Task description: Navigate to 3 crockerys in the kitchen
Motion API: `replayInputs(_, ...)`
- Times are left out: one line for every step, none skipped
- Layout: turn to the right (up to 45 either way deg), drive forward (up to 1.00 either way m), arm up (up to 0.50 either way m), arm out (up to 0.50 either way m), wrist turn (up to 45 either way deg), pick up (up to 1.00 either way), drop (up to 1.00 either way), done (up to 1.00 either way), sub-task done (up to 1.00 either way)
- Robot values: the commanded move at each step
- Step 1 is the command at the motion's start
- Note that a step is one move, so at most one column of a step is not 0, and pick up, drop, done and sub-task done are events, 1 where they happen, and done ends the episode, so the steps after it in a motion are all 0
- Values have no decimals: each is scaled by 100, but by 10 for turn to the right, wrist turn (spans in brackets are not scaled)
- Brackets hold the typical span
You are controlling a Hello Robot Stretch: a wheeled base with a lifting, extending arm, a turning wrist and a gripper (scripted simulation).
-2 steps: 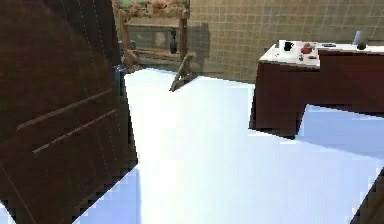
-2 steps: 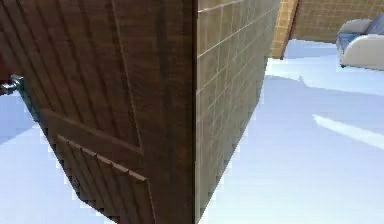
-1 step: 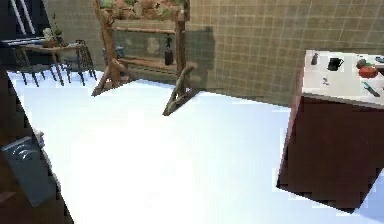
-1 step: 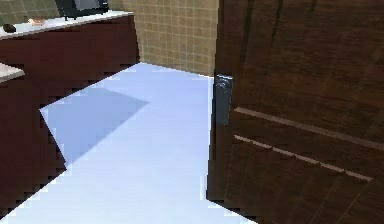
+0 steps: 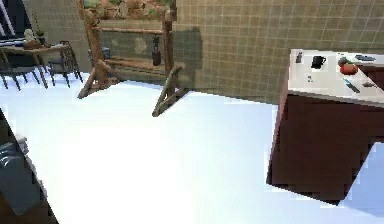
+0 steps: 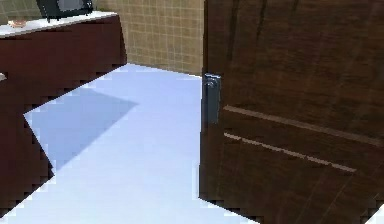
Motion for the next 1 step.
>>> replayInputs(0, 55, 0, 0, 0, 0, 0, 0, 0)
